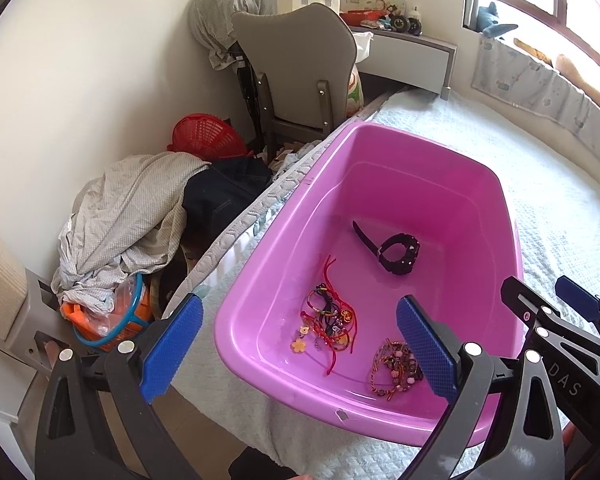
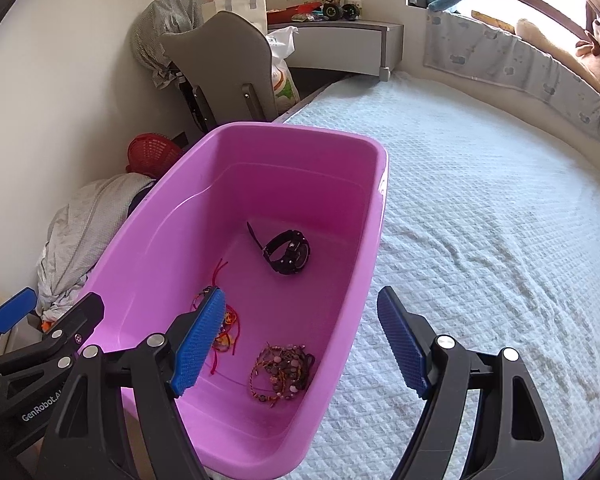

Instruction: Organize jewelry

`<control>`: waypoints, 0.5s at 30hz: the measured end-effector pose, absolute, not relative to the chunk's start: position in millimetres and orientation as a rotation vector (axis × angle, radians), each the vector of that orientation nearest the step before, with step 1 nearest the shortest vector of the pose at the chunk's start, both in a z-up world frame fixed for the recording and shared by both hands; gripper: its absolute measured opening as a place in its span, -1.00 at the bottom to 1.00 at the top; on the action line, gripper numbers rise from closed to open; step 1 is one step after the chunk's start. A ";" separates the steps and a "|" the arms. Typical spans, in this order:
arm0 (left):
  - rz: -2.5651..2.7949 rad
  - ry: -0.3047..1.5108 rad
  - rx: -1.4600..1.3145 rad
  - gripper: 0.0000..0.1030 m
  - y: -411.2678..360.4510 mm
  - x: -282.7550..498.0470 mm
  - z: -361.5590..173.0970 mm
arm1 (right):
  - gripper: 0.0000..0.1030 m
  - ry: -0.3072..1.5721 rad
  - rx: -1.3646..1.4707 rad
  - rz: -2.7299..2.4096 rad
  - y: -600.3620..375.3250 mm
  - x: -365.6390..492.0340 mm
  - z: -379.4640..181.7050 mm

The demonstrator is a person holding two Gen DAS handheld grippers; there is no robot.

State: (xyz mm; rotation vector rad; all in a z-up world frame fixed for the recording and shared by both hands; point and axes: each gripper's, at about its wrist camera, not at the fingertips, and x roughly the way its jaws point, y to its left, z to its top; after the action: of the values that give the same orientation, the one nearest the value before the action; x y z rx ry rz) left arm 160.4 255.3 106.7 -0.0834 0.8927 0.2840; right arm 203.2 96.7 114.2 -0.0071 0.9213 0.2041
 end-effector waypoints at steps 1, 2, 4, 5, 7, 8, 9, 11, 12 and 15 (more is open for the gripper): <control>0.284 0.892 -0.084 0.86 255.8 160.4 106.9 | 0.45 0.921 -0.007 0.204 97.1 203.4 114.6; 0.284 0.892 -0.085 0.86 256.3 160.4 107.0 | 0.45 0.920 -0.006 0.204 97.2 203.7 114.7; 0.286 0.892 -0.084 0.86 256.2 160.3 107.1 | 0.45 0.920 -0.006 0.203 96.8 203.8 114.6; 0.286 0.892 -0.086 0.86 256.6 160.1 107.3 | 0.45 0.920 -0.007 0.202 97.0 204.1 114.6; 0.287 0.892 -0.086 0.86 257.3 159.8 107.5 | 0.45 0.922 -0.007 0.201 97.4 204.8 114.5; 0.287 0.892 -0.085 0.86 257.4 159.7 107.5 | 0.45 0.923 -0.007 0.202 97.6 204.8 114.4; 0.286 0.892 -0.086 0.86 257.9 159.6 107.4 | 0.45 0.925 -0.007 0.202 98.1 205.0 114.2; 0.286 0.892 -0.085 0.86 258.2 159.5 107.5 | 0.45 0.925 -0.010 0.202 99.4 204.9 114.2; 0.288 0.892 -0.085 0.86 258.3 159.2 107.6 | 0.45 0.926 -0.010 0.203 99.9 205.0 114.3; 0.288 0.892 -0.086 0.86 258.4 159.5 107.3 | 0.45 0.927 -0.010 0.205 100.5 204.9 114.6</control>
State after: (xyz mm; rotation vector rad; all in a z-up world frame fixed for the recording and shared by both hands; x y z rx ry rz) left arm 159.5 258.4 107.3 -0.0861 0.8923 0.2885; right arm 204.9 100.5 114.6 -0.0100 0.9271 0.2045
